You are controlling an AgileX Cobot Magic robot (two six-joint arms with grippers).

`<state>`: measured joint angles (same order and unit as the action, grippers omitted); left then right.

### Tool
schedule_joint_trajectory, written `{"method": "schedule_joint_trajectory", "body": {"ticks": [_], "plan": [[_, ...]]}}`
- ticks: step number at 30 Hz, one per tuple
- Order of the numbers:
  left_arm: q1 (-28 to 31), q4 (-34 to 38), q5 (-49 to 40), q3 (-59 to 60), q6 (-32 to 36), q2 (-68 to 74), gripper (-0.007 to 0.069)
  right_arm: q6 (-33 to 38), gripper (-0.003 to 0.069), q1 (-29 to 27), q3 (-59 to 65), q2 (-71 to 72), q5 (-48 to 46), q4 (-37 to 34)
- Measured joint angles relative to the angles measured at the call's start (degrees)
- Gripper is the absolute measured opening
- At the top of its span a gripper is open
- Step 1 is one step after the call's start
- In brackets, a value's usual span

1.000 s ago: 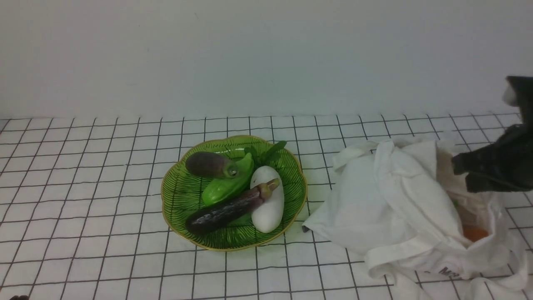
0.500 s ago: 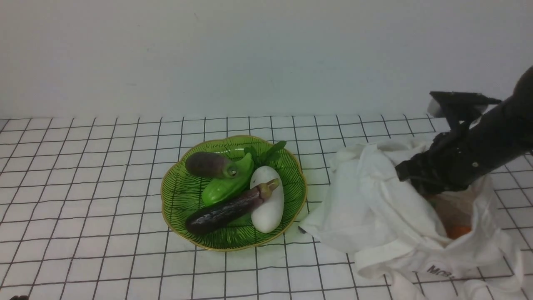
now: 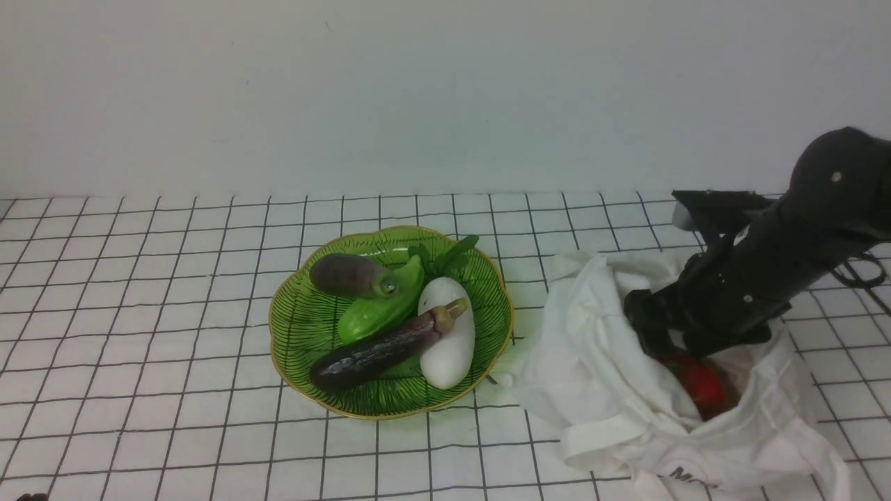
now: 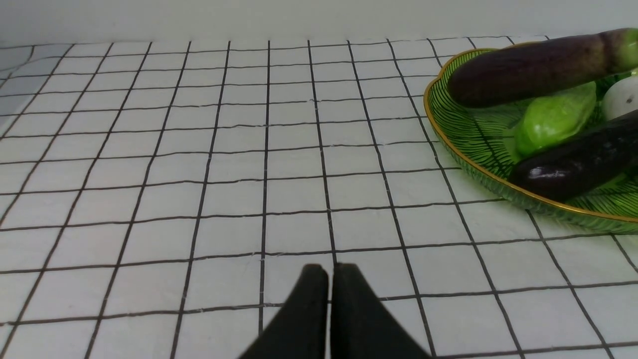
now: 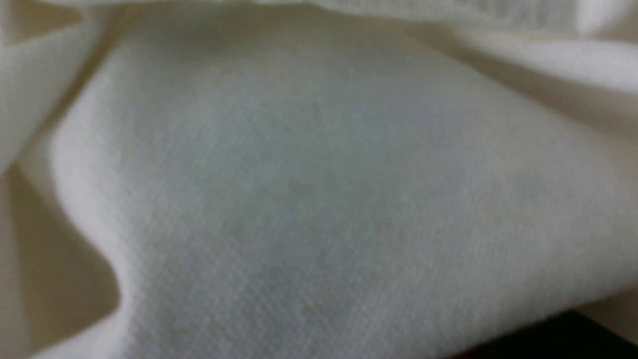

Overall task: Take vegetables from bag on white checkered tablecloth place on plate.
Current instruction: 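Reach for the red bell pepper in the white bag with the right gripper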

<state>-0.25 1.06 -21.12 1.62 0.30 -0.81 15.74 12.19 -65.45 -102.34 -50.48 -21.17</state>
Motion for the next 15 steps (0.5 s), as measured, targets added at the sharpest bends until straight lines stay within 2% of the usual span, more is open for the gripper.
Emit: {"method": "schedule_joint_trajectory", "body": {"ticks": [4,11,15], "plan": [[0.0,0.0,0.0,0.0,0.0,0.0,-0.0008,-1.1,0.0673,1.5,-0.4,-1.1,-0.7,3.6],[0.0,0.0,0.0,0.0,0.0,0.0,-0.0008,-6.1,0.0547,2.5,0.1,2.1,-3.4,9.6],[0.0,0.0,0.0,0.0,0.0,0.0,-0.0008,-7.5,0.0515,2.5,0.4,6.7,-7.6,12.0]]}}
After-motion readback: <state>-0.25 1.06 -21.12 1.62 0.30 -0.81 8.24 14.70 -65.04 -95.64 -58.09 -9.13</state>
